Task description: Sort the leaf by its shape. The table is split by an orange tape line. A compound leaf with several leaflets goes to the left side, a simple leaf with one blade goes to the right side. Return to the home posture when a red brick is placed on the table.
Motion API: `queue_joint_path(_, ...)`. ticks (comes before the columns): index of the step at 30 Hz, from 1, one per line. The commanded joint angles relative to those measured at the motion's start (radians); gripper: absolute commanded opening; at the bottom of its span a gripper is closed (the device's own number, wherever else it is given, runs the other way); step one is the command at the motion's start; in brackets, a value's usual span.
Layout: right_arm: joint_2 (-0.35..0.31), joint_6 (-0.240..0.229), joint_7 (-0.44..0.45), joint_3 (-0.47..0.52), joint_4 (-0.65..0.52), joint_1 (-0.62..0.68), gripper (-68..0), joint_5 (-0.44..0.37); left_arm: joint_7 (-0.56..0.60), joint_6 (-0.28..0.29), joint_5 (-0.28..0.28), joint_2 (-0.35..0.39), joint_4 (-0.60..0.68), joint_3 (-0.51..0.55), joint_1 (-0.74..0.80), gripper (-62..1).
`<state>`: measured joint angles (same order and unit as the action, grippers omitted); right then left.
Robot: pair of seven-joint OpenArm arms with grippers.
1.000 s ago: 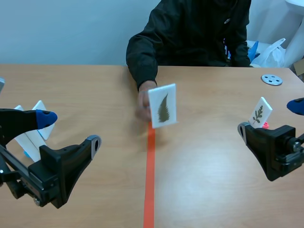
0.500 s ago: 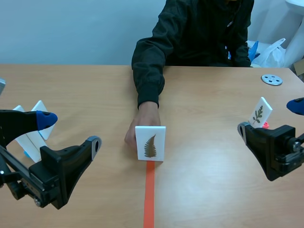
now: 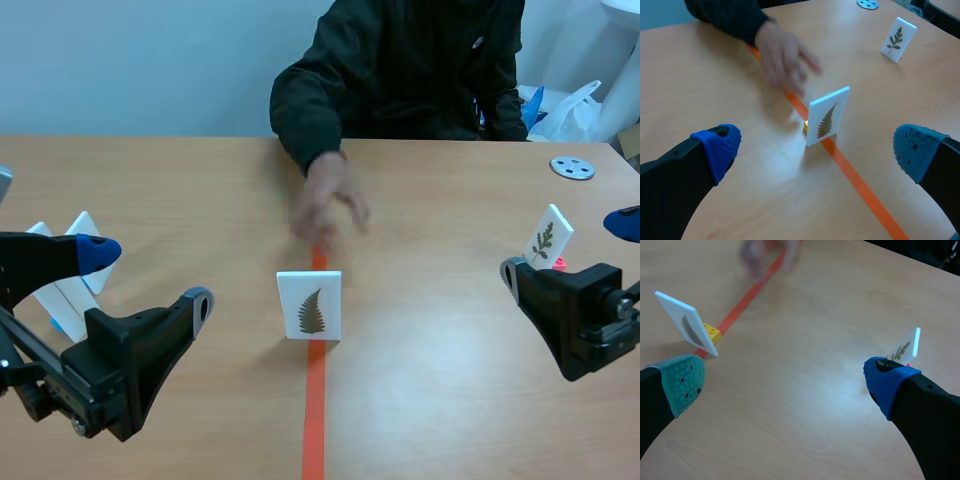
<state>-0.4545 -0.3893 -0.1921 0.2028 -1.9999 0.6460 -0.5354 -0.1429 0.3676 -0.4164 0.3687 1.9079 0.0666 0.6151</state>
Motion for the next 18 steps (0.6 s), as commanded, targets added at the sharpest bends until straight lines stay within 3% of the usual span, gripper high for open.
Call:
queue_joint_path(1, 0.000, 0.000, 0.014, 0.012, 0.000, -0.011, 0.4, -0.010, 0.014, 0.001, -0.009, -0.005, 0.006, 0.005, 0.002, 1.4)
queue_joint_path(18, 0.000, -0.001, -0.011, -0.021, 0.022, -0.015, 0.4, -0.010, 0.014, 0.001, -0.009, -0.005, 0.006, 0.005, 0.002, 1.4)
